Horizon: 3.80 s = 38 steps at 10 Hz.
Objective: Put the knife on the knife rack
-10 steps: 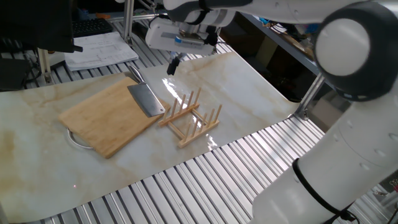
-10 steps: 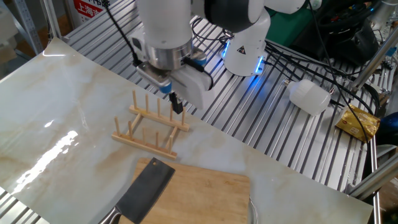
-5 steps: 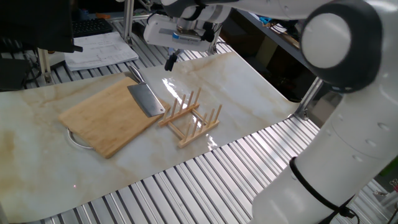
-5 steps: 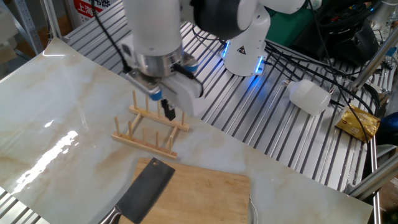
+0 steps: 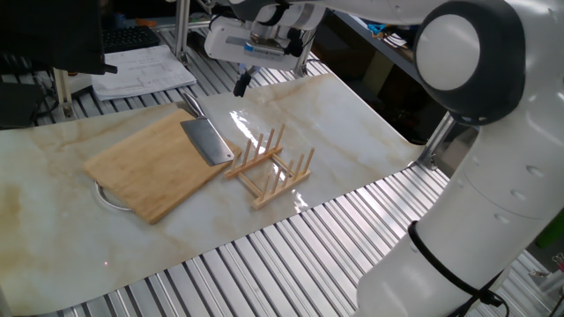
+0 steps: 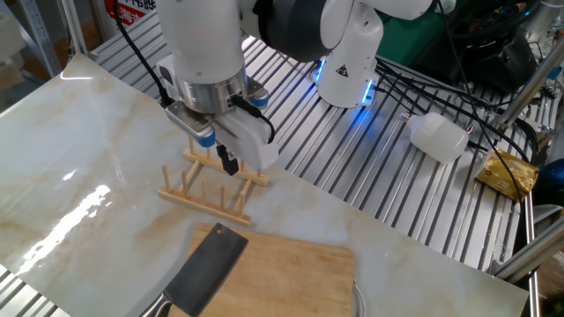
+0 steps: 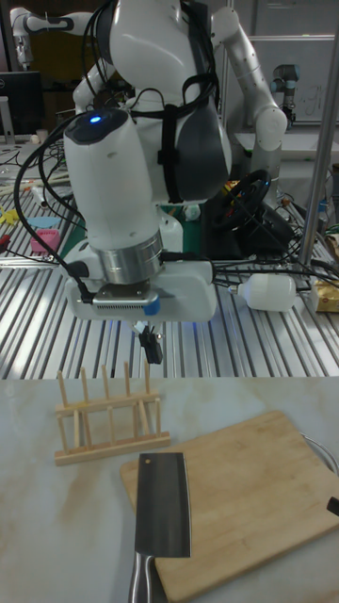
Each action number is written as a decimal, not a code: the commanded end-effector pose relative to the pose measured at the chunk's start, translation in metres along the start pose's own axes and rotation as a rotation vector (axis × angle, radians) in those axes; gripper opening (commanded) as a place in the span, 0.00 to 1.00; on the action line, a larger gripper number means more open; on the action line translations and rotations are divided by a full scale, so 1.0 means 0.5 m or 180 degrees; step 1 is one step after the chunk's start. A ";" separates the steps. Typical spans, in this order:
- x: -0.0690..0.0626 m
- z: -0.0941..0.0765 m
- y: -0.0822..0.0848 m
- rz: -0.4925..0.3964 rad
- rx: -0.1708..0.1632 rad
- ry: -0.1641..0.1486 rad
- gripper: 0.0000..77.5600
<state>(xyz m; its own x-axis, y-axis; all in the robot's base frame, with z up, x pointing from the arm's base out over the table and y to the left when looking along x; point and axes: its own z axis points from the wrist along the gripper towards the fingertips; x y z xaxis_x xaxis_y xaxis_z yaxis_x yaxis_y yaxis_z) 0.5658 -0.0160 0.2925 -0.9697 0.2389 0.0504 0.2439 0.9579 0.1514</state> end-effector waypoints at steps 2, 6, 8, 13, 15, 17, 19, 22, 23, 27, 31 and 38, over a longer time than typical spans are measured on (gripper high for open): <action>-0.002 -0.005 0.000 -0.0028 -0.0012 -0.0093 0.00; -0.002 -0.005 0.000 0.0204 0.0000 -0.0004 0.00; -0.002 -0.005 0.000 0.0244 -0.0004 -0.0007 0.00; -0.003 -0.001 0.001 0.0145 -0.0053 -0.0002 0.00; -0.008 0.014 0.004 0.0130 -0.0060 -0.0019 0.00; -0.020 0.035 0.006 0.0100 -0.0103 -0.0031 0.00; -0.036 0.066 -0.001 0.0085 -0.0184 -0.0039 0.00; -0.074 0.088 -0.011 0.0073 -0.0179 -0.0046 0.00; -0.084 0.092 -0.013 0.0071 -0.0183 -0.0046 0.00; -0.122 0.118 -0.022 0.0047 -0.0193 -0.0061 0.00; -0.135 0.123 -0.022 0.0045 -0.0182 -0.0067 0.00; -0.180 0.153 -0.041 0.0000 -0.0206 -0.0155 0.00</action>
<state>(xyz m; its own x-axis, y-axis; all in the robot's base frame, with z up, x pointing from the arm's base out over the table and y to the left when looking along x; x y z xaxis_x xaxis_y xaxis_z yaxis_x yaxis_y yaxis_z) 0.6400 -0.0401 0.2116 -0.9681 0.2498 0.0193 0.2483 0.9457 0.2096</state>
